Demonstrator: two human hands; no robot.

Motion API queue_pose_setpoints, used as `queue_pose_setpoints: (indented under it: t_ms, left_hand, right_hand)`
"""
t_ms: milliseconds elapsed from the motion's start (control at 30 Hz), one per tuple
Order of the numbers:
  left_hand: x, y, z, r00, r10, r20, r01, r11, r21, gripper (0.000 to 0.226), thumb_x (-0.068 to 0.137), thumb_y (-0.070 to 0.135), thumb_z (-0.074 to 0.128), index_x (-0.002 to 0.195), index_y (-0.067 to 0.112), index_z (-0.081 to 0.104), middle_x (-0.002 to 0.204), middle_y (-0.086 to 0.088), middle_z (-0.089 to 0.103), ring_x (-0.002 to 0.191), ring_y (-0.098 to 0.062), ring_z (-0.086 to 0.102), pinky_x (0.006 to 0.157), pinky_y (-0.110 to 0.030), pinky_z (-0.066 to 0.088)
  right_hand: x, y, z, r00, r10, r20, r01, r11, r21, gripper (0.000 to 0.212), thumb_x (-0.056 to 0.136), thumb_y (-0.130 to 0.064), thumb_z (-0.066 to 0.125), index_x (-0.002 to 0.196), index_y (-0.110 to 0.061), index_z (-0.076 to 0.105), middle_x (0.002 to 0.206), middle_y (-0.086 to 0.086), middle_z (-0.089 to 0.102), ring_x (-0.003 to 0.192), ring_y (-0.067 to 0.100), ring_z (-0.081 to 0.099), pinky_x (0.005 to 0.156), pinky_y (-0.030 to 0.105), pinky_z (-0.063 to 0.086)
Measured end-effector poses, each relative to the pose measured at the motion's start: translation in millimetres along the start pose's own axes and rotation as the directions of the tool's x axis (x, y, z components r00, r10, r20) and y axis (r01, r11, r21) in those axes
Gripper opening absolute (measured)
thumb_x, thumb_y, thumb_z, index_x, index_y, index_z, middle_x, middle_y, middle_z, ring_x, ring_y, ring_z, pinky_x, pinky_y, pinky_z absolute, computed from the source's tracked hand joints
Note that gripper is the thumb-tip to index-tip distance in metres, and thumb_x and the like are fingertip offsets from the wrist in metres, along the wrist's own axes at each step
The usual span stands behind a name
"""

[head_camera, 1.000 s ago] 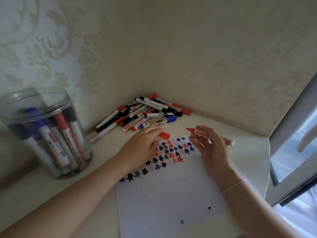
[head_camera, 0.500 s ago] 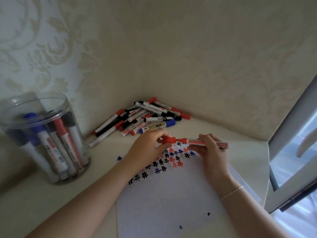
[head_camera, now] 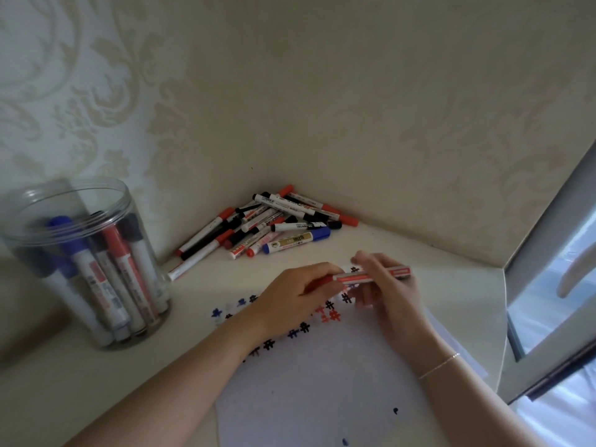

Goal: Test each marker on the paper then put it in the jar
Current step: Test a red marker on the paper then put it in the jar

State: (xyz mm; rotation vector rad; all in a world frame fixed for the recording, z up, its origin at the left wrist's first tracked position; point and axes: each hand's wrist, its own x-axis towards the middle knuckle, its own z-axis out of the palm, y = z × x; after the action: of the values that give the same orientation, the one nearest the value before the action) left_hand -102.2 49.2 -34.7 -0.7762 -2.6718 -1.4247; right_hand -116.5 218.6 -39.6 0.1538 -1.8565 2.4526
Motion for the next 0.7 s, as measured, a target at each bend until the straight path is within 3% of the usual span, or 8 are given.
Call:
queue_pose_setpoints:
  t_ms: [100, 167, 233, 333, 433, 533, 633, 700]
  left_hand:
    - [0, 1, -3, 0.992, -0.095, -0.081, 0.088, 0.992, -0.087, 0.018, 0.097, 0.031, 0.051, 0.100, 0.025, 0.067, 0.063, 0.014, 0.051, 0.054, -0.002, 0.041, 0.053, -0.017, 0.033]
    - [-1, 3, -2, 0.985, -0.120, -0.121, 0.112, 0.991, -0.069, 0.019, 0.096, 0.030, 0.053, 0.091, 0.022, 0.070, 0.059, 0.013, 0.050, 0.052, -0.003, 0.041, 0.053, -0.020, 0.033]
    - [-1, 9, 0, 0.970, -0.133, -0.202, 0.119, 0.989, -0.084, 0.030, 0.094, 0.036, 0.056, 0.079, 0.015, 0.071, 0.051, 0.013, 0.049, 0.047, -0.002, 0.040, 0.053, -0.018, 0.032]
    - [0, 19, -6, 0.905, -0.186, -0.383, 0.146, 0.981, -0.132, 0.048, 0.091, 0.041, 0.058, 0.058, 0.006, 0.065, 0.035, 0.013, 0.043, 0.035, -0.003, 0.037, 0.051, -0.015, 0.037]
    - [1, 27, -21, 0.843, -0.217, -0.492, 0.152, 0.974, -0.170, 0.047, 0.093, 0.026, 0.059, 0.048, 0.013, 0.057, 0.031, 0.012, 0.041, 0.029, -0.003, 0.035, 0.048, -0.013, 0.033]
    - [3, 36, -39, 0.771, -0.197, -0.605, 0.121, 0.979, -0.164, 0.046, 0.092, 0.016, 0.058, 0.046, 0.010, 0.057, 0.033, 0.009, 0.042, 0.031, -0.005, 0.031, 0.042, -0.010, 0.028]
    - [3, 49, -57, 0.695, -0.198, -0.691, 0.086, 0.977, -0.193, 0.049, 0.092, 0.017, 0.054, 0.044, 0.011, 0.053, 0.040, -0.006, 0.047, 0.037, -0.018, 0.038, 0.042, -0.023, 0.033]
    - [-4, 65, -76, 0.680, -0.152, -0.717, 0.082, 0.988, -0.132, 0.052, 0.095, 0.025, 0.052, 0.044, 0.016, 0.050, 0.037, 0.003, 0.047, 0.034, -0.012, 0.042, 0.038, -0.021, 0.035]
  right_hand:
    - [2, -2, -6, 0.973, -0.097, -0.210, 0.107, 0.993, 0.038, 0.025, 0.088, -0.019, 0.061, 0.069, -0.004, 0.055, 0.037, 0.004, 0.041, 0.030, 0.019, 0.038, 0.038, 0.024, 0.039]
    - [2, 4, -7, 0.948, -0.219, -0.233, 0.172, 0.963, -0.206, 0.031, 0.092, -0.017, 0.058, 0.065, -0.009, 0.047, 0.038, 0.000, 0.039, 0.033, 0.018, 0.034, 0.039, 0.026, 0.031]
    - [-2, 8, -1, 0.936, -0.308, -0.170, 0.211, 0.878, -0.429, 0.036, 0.093, -0.023, 0.057, 0.063, -0.011, 0.042, 0.044, -0.002, 0.034, 0.043, 0.016, 0.032, 0.047, 0.030, 0.026]
    - [-11, 1, 17, 0.925, -0.377, -0.053, 0.296, 0.799, -0.524, 0.042, 0.093, -0.021, 0.055, 0.058, -0.011, 0.033, 0.048, -0.007, 0.026, 0.050, 0.011, 0.023, 0.050, 0.029, 0.021]
    - [-12, -20, 39, 0.893, -0.450, 0.010, 0.381, 0.743, -0.551, 0.047, 0.093, -0.017, 0.055, 0.054, -0.016, 0.030, 0.044, -0.008, 0.025, 0.047, 0.006, 0.019, 0.046, 0.023, 0.018]
    - [-5, -47, 64, 0.862, -0.507, 0.020, 0.439, 0.726, -0.529, 0.045, 0.093, -0.015, 0.055, 0.054, -0.007, 0.033, 0.046, -0.006, 0.024, 0.047, 0.007, 0.020, 0.045, 0.024, 0.017]
    - [7, -82, 91, 0.857, -0.503, 0.113, 0.479, 0.696, -0.534, 0.044, 0.091, -0.015, 0.054, 0.052, -0.008, 0.034, 0.045, -0.002, 0.029, 0.046, 0.008, 0.024, 0.043, 0.022, 0.021]
    - [19, -103, 108, 0.876, -0.449, 0.175, 0.473, 0.730, -0.494, 0.043, 0.091, -0.017, 0.054, 0.051, -0.012, 0.037, 0.042, -0.006, 0.033, 0.043, 0.010, 0.031, 0.042, 0.022, 0.025]
